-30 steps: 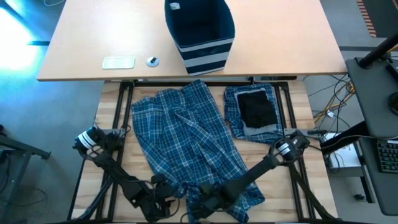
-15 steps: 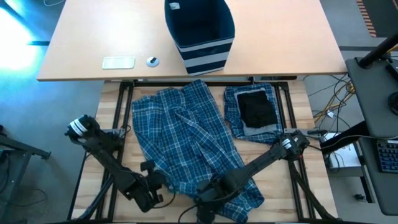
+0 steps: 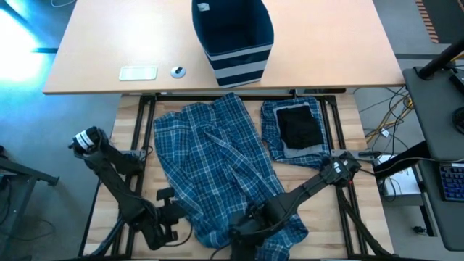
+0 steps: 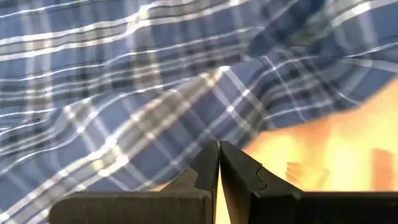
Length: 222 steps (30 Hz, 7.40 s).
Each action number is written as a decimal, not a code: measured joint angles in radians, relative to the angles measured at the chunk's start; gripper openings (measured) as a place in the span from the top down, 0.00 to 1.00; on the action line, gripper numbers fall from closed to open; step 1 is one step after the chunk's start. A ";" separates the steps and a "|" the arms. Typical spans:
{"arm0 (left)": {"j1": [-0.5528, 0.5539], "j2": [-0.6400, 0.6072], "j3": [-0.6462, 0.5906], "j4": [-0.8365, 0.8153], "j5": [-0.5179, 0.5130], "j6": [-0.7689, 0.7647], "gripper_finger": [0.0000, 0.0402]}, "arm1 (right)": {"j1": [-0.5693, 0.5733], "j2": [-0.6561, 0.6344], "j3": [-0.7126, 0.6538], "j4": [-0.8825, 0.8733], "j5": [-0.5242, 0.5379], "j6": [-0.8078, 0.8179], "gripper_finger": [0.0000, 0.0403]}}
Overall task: Fold Laundry from Bin
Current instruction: Fold the blue patterned long sleeve
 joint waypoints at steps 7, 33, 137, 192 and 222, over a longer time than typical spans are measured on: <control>-0.070 0.049 0.001 0.154 -0.002 0.064 0.88 | 0.033 -0.001 -0.010 -0.114 0.078 -0.004 0.44; -0.007 0.374 0.159 0.384 -0.059 0.219 0.84 | 0.041 -0.002 -0.012 -0.104 0.167 0.070 0.39; 1.920 -0.295 -0.340 -0.192 0.355 0.174 0.94 | -0.491 -0.317 -0.168 -0.228 0.765 -1.078 0.36; 1.497 -0.371 -0.371 -0.324 0.423 -0.815 0.67 | -0.434 -0.351 -0.359 -0.160 0.636 -1.054 0.36; 1.385 -0.320 -0.335 -0.389 0.293 -1.039 0.99 | -0.408 -0.850 -0.730 -0.107 0.637 -0.779 0.36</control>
